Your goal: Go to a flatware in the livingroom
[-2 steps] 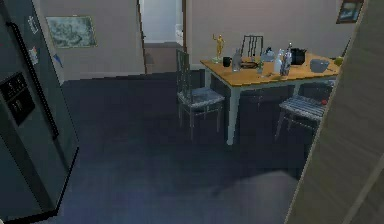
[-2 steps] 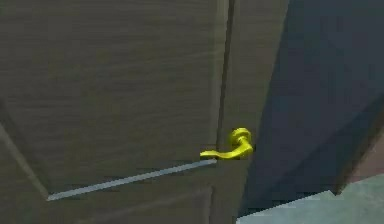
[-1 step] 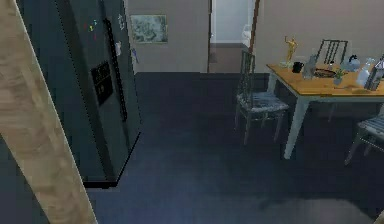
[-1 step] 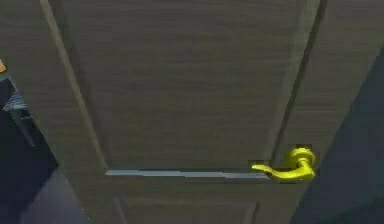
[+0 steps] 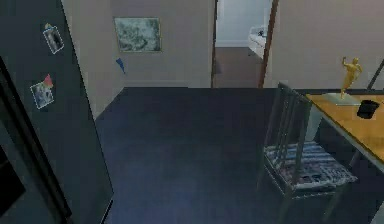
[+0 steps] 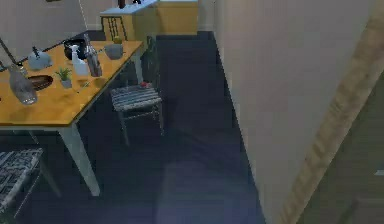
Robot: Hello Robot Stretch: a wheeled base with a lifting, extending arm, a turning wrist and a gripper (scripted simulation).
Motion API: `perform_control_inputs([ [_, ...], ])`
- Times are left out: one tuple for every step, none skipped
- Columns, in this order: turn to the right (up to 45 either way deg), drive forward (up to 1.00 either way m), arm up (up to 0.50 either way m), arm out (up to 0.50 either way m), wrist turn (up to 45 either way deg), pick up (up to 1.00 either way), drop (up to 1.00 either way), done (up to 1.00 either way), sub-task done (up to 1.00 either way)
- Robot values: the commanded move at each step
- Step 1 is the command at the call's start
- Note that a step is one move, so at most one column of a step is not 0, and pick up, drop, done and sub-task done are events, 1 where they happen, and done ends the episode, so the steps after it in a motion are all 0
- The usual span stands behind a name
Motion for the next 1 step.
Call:
perform_control_inputs([
  [0.0,1.00,0.00,0.00,0.0,0.00,0.00,0.00,0.00],
])
